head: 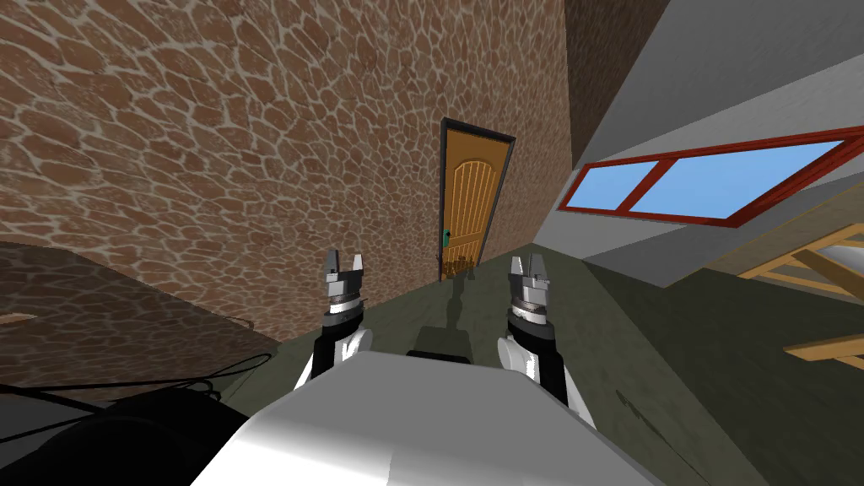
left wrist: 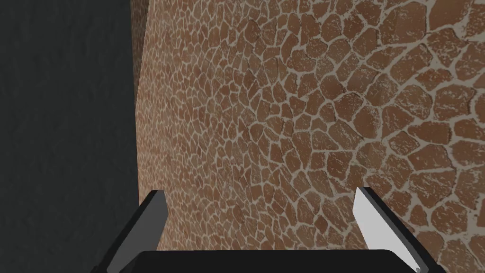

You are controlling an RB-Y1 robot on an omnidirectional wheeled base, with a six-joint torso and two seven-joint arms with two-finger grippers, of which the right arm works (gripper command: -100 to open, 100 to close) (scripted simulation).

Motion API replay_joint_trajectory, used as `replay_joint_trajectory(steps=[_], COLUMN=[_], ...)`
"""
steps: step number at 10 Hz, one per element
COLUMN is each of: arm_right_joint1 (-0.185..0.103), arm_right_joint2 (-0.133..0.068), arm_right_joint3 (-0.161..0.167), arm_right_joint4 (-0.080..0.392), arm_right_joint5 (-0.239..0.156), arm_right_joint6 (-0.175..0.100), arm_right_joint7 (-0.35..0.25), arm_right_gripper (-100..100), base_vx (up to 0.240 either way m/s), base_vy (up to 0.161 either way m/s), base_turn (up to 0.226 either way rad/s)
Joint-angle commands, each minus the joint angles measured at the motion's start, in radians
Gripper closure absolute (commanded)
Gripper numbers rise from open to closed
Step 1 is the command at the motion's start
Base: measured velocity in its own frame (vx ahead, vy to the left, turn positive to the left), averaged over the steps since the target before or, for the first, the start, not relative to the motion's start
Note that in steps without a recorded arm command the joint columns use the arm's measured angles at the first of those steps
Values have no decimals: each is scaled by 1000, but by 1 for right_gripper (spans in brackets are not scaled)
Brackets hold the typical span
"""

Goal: Pull the door open

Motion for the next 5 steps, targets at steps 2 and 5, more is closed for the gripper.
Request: replay_joint_trajectory(steps=[2,5], arm_right_joint1=[-15,-40], arm_right_joint2=[-17,-40], arm_right_joint3=[5,12], arm_right_joint4=[34,92], arm_right_joint5=[41,111], arm_right_joint6=[6,17], arm_right_joint7=[19,50], arm_right_gripper=[-100,-100], base_vx=[176,211], base_vy=[-58,1], base_turn=[2,-6])
